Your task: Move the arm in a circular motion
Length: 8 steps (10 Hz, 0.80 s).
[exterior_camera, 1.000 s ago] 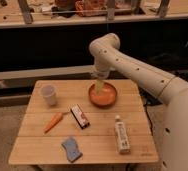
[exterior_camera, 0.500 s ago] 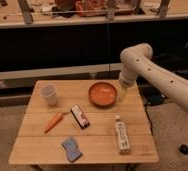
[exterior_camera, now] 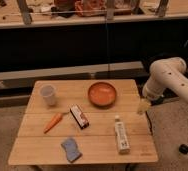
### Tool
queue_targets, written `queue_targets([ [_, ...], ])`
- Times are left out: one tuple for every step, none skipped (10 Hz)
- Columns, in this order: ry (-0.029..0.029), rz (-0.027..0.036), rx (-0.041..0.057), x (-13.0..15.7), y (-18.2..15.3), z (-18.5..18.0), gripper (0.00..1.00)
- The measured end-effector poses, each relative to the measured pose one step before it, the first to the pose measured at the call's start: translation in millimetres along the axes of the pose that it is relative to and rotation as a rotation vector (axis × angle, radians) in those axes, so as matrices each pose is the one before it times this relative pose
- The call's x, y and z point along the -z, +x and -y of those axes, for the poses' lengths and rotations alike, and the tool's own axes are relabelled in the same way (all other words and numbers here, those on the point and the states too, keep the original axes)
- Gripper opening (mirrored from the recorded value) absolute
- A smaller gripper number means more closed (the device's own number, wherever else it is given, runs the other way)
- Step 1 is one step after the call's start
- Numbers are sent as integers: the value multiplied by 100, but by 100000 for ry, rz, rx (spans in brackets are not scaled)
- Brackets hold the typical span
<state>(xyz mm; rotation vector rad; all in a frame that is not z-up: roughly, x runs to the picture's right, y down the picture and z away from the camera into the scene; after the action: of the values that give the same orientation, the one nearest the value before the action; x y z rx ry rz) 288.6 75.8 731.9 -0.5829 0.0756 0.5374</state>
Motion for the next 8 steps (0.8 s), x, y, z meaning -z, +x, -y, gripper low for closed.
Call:
queue_targets([
  [-24, 242, 233, 214, 467, -381, 80],
  [-138, 52, 266, 89, 263, -485, 80],
  [-153, 89, 1675, 120, -388, -801, 80],
  [-263, -214, 1523, -33, -731, -944, 80],
  [-101, -476, 2226, -44, -1458, -1449, 80],
  [-27, -559, 2360, -40, -1760, -1516, 80],
  [-141, -407, 2272, -50, -1976, -1519, 80],
  [-37, -548, 2976, 31, -2307, -1623, 80],
])
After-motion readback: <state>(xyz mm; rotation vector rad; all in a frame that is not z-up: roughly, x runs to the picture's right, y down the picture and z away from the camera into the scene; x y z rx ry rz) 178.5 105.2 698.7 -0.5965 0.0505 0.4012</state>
